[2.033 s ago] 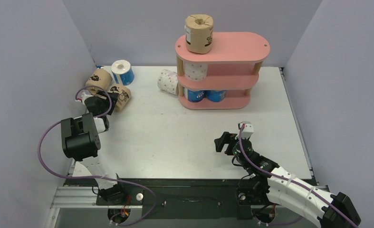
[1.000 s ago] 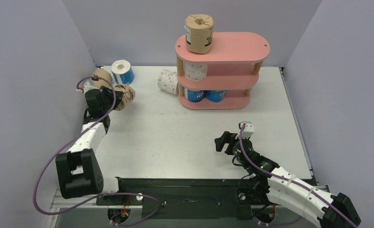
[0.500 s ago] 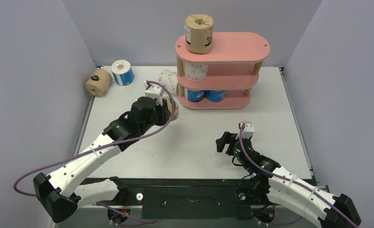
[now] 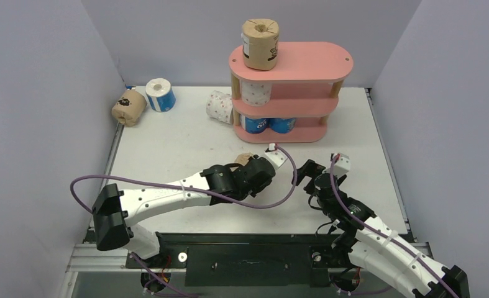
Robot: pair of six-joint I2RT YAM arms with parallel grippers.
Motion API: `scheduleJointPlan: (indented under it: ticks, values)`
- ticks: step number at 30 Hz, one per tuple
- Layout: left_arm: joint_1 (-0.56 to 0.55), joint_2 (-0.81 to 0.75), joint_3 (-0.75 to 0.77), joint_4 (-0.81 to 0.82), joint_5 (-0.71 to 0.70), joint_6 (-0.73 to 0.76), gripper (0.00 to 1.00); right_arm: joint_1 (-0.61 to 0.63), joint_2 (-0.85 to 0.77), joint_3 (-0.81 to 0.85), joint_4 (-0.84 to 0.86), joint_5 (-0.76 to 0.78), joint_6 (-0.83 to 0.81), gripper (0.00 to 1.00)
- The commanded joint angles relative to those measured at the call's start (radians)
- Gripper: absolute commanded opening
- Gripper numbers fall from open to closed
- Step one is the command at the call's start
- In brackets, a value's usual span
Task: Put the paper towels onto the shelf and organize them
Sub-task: Place the paper towel at the center of the board.
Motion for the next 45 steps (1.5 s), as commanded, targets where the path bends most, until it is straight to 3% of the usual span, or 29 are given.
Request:
scheduleJointPlan:
  ticks: [1, 8, 23, 27, 30, 35, 38, 42, 45]
  values:
    - [-0.026, 0.047, 0.079, 0.004, -0.046, 0.075, 0.18, -0.111, -0.063, -0.020, 0.012, -0.088, 0.017, 1.00]
    - [-0.048, 0.150, 0.102, -0.010, 0.044, 0.097, 0.20, -0.134, -0.075, -0.021, -0.015, -0.077, -0.004, 1.00]
    - [-0.073, 0.272, 0.143, -0.012, 0.085, 0.116, 0.31, -0.134, -0.062, -0.014, -0.017, -0.058, -0.021, 0.98]
    - [-0.073, 0.273, 0.142, -0.003, 0.105, 0.110, 0.44, -0.135, -0.067, -0.012, -0.022, -0.053, -0.028, 0.98]
    - [-0.073, 0.266, 0.137, 0.013, 0.114, 0.104, 0.63, -0.134, -0.066, -0.012, -0.025, -0.048, -0.029, 0.98]
    - [-0.073, 0.213, 0.138, 0.016, 0.109, 0.075, 0.79, -0.134, -0.074, 0.007, -0.049, -0.042, -0.033, 0.98]
    - [-0.074, 0.147, 0.131, 0.016, 0.081, 0.049, 0.99, -0.133, -0.083, 0.029, -0.064, -0.060, -0.048, 0.99]
    - [-0.066, -0.005, 0.069, 0.061, 0.015, -0.008, 0.97, -0.135, -0.060, 0.079, -0.067, -0.136, -0.084, 0.99]
    - [-0.028, -0.172, -0.065, 0.168, -0.079, -0.113, 0.96, -0.135, -0.003, 0.131, -0.071, -0.217, -0.102, 1.00]
